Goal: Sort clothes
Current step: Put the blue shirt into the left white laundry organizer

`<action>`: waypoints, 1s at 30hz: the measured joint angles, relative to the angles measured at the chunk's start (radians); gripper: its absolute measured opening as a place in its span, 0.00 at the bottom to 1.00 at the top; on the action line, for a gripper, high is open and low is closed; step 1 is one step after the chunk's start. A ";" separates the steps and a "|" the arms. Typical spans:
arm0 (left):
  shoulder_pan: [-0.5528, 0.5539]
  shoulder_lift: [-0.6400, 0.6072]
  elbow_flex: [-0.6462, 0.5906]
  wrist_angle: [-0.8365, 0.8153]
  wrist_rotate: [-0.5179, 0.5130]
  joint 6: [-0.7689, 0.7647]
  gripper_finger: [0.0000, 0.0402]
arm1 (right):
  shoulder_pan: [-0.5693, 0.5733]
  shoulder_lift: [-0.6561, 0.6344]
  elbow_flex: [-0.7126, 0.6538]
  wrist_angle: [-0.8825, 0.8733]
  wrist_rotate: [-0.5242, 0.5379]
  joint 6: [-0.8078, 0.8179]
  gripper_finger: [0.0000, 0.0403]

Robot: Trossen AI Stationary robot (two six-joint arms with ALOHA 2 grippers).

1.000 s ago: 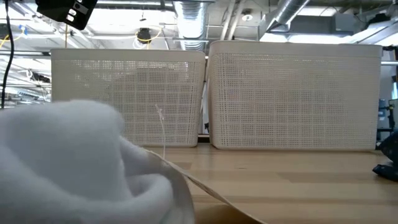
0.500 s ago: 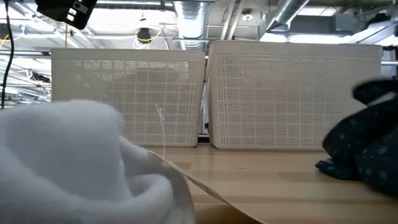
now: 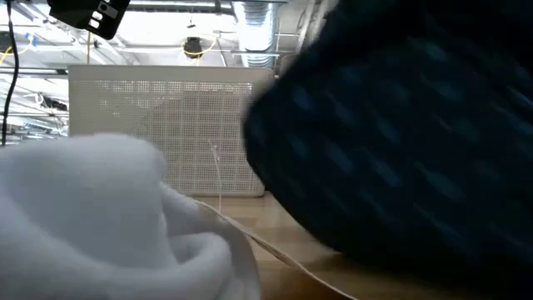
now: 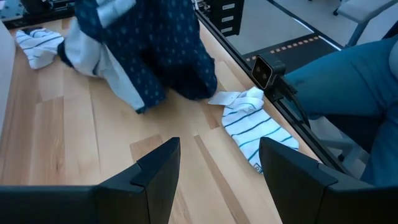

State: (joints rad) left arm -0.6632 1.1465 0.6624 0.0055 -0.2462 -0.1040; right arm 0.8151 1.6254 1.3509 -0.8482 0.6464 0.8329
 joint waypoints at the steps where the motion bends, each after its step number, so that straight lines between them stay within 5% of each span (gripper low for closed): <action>1: 0.000 0.000 0.000 0.000 0.000 0.000 0.53 | -0.002 -0.013 0.000 0.011 0.020 -0.026 0.02; 11: 0.000 0.000 0.000 -0.001 0.000 -0.002 0.53 | -0.039 -0.124 0.000 0.158 0.169 -0.337 0.02; 30: 0.000 0.000 0.000 -0.015 -0.003 -0.007 0.53 | -0.118 -0.291 0.002 0.695 0.439 -1.189 0.01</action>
State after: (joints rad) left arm -0.6636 1.1465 0.6624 -0.0093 -0.2493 -0.1110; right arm 0.6970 1.3343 1.3525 -0.1532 1.0850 -0.3564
